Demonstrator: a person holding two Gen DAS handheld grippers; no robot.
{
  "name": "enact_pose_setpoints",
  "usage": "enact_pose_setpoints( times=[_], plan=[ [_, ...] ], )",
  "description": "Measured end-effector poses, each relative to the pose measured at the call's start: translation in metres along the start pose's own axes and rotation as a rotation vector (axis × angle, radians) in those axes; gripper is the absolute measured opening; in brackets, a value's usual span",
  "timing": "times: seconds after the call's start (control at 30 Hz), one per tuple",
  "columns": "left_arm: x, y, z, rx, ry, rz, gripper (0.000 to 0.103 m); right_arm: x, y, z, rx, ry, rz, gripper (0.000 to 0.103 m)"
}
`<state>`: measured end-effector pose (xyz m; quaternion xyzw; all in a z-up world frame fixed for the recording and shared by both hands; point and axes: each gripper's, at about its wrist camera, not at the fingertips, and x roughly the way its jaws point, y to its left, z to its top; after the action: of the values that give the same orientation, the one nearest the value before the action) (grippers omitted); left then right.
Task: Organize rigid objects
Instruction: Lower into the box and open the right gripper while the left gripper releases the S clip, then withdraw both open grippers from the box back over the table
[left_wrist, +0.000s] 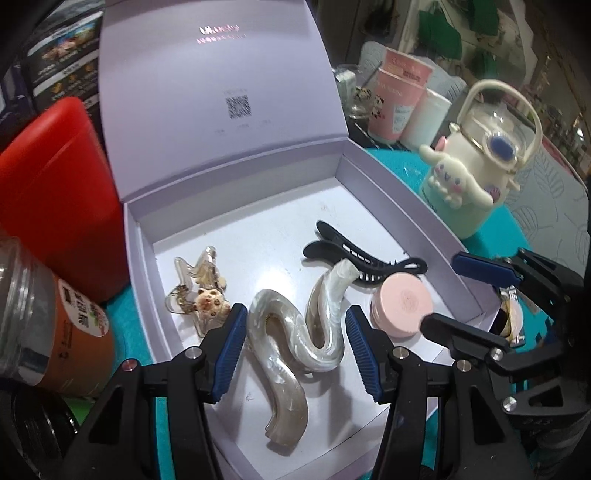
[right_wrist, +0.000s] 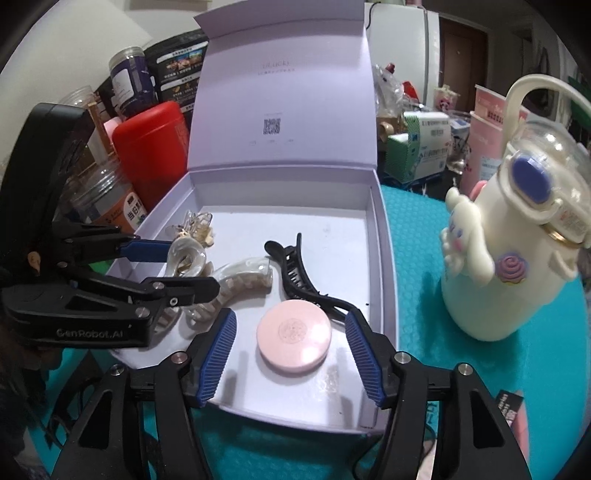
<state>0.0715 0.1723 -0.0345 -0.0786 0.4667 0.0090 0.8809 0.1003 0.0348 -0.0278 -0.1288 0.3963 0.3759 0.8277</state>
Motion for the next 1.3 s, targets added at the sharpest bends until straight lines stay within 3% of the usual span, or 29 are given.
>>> enact_pose_setpoints(
  times=[0.3, 1.0, 1.07, 1.13, 1.2, 1.3],
  plan=[
    [-0.014, -0.004, -0.003, 0.009, -0.011, 0.011, 0.056, -0.026, 0.000, 0.000, 0.013, -0.038, -0.041, 0.072],
    [-0.076, -0.033, -0.004, 0.024, -0.169, 0.038, 0.056, -0.103, 0.003, -0.013, 0.054, -0.108, -0.193, 0.079],
    [-0.084, -0.036, -0.004, 0.031, -0.186, 0.038, 0.060, -0.110, 0.004, -0.015, 0.057, -0.120, -0.202, 0.079],
    [-0.093, -0.040, -0.006, 0.034, -0.207, 0.036, 0.082, -0.118, 0.006, -0.017, 0.060, -0.131, -0.203, 0.079],
    [-0.104, -0.042, -0.008, 0.030, -0.240, 0.034, 0.087, -0.125, 0.007, -0.019, 0.064, -0.142, -0.201, 0.079],
    [-0.116, -0.047, -0.011, 0.035, -0.260, 0.036, 0.088, -0.136, 0.008, -0.023, 0.071, -0.158, -0.205, 0.080]
  ],
)
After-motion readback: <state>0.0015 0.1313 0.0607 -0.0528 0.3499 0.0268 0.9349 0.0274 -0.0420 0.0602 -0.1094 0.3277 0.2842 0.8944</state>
